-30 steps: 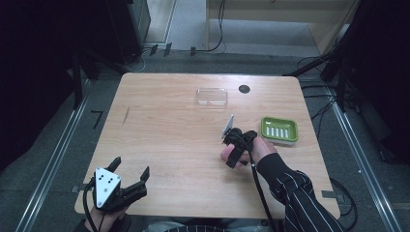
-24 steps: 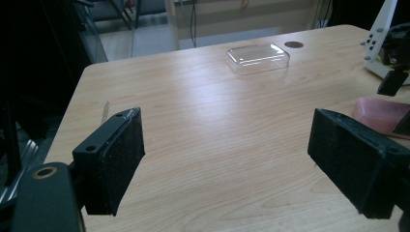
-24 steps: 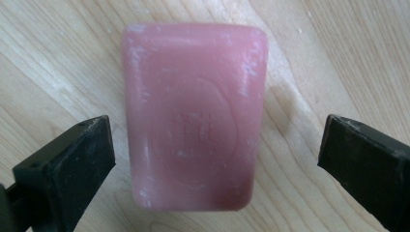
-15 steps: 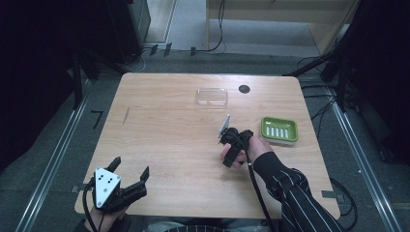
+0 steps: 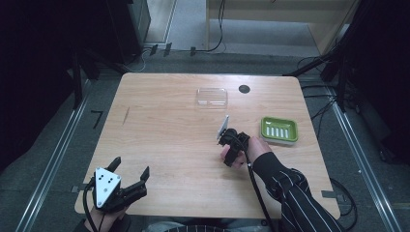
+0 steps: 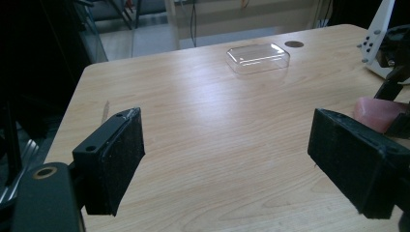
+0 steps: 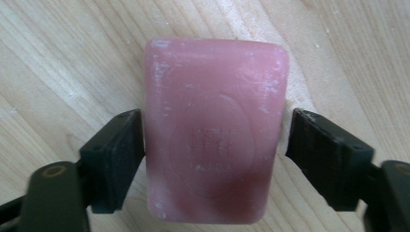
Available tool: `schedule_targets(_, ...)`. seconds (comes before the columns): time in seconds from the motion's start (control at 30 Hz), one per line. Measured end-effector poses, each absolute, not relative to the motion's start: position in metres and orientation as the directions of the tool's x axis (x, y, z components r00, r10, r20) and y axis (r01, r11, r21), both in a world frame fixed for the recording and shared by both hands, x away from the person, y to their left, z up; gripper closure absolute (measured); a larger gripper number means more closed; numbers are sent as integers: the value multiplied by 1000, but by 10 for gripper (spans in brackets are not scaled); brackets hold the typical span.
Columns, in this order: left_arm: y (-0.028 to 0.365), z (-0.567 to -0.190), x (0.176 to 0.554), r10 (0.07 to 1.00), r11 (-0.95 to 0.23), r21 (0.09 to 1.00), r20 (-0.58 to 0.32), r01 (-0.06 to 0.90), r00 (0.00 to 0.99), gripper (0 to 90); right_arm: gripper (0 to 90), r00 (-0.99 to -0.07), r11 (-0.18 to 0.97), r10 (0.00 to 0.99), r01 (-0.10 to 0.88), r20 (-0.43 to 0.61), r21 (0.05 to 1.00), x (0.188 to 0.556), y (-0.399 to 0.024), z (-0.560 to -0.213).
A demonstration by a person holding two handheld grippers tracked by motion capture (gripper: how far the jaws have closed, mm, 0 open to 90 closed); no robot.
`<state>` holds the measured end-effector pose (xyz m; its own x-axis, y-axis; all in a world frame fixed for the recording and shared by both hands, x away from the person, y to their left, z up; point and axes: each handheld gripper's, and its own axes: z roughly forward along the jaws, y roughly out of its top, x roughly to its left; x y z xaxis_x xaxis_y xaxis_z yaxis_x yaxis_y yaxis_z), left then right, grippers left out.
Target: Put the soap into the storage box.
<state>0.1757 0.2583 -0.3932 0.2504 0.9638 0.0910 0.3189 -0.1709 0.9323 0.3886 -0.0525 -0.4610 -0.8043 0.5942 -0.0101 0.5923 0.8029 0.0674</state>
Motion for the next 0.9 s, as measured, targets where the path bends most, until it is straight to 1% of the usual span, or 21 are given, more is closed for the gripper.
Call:
schedule_targets(0.13, 258, -393, 176, 964, -169, 932, 89, 320, 249, 134, 296, -806, 805, 592, 590, -20, 66, 388, -52, -462)
schedule_targets(0.23, 258, -393, 176, 964, -169, 932, 90, 320, 249, 134, 303, -807, 806, 591, 589, -17, 61, 388, -52, -462)
schedule_targets(0.3, 258, -393, 176, 964, -169, 932, 90, 320, 249, 134, 348, -814, 813, 581, 579, -9, 57, 388, -51, -463)
schedule_targets(0.37, 259, -393, 176, 965, -168, 932, 89, 320, 248, 134, 365, -814, 813, 581, 580, -6, 55, 388, -51, -463)
schedule_targets(0.9, 258, -393, 176, 964, -170, 932, 91, 320, 249, 134, 383, -814, 813, 580, 579, -6, 60, 387, -52, -463)
